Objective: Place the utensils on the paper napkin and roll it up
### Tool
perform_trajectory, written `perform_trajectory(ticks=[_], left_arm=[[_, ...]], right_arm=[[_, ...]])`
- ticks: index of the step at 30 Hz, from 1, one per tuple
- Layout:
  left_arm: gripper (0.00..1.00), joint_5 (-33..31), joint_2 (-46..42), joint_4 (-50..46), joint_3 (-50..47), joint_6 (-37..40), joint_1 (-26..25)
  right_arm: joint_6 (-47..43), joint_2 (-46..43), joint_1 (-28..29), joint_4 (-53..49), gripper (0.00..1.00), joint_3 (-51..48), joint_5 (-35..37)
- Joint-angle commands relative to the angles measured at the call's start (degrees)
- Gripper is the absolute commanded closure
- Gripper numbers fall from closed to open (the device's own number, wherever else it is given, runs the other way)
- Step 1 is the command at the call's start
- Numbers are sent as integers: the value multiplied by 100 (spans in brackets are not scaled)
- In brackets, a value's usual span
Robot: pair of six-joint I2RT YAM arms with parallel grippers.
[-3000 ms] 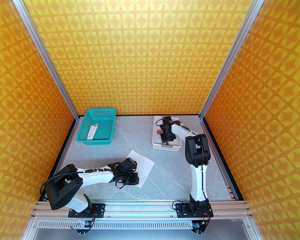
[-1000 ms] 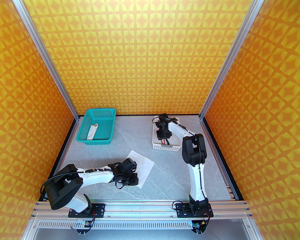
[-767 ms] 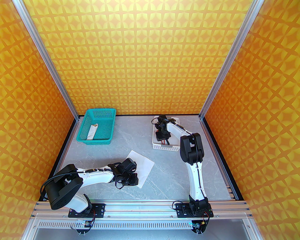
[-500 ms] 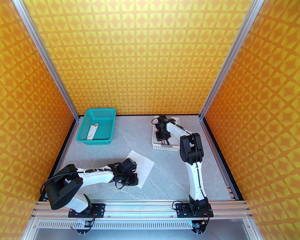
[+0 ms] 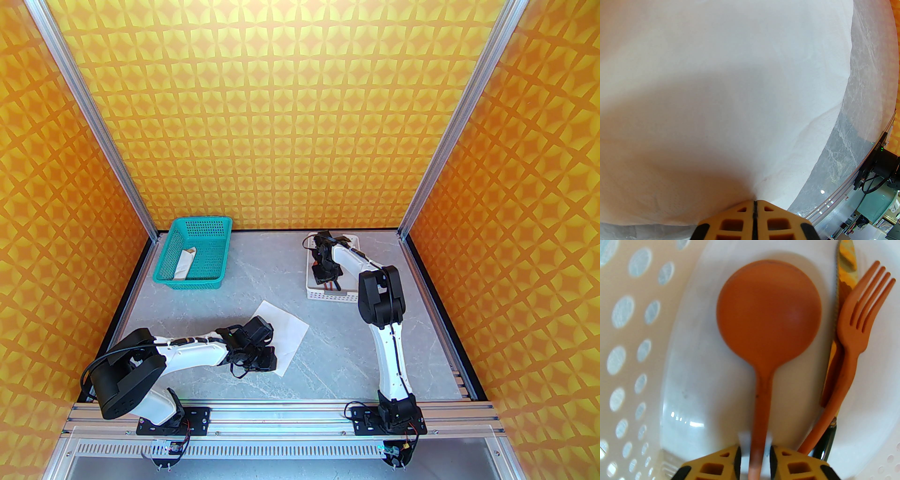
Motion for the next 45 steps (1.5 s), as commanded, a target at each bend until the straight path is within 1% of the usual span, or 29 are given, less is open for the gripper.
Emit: perform_trajectory(ticks=[1, 10, 13, 16, 17, 20, 23, 32, 41, 45], left_arm=[[92, 23, 109, -127, 124, 120, -43], [92, 14, 153, -142, 169, 120, -57], [92, 14, 155, -147, 188, 120, -51], [92, 5, 154, -151, 195, 129, -56], [92, 5, 154, -158, 195, 127, -54], [92, 3, 149, -170, 187, 138, -58], [92, 0, 128, -189, 180, 137, -61], [90, -4, 118, -113, 220, 111, -61], [85, -5, 36, -65, 269, 126, -66], [81, -4, -137, -54, 292, 127, -67]], right_arm=[[15, 353, -17, -553, 73, 83, 209], [-87, 627, -17, -960, 76, 540, 161], [-117, 660, -15, -1010, 81, 597, 135], [-135, 614, -17, -933, 89, 537, 128], [-123, 573, -17, -862, 90, 483, 141], [-42, 356, -18, -588, 91, 253, 253], [23, 27, -35, -284, 91, 9, 413], [126, -629, -149, 116, 91, -385, 468], [224, -1299, -167, 527, 91, -814, 435], [253, -1699, -167, 642, 91, -990, 468]])
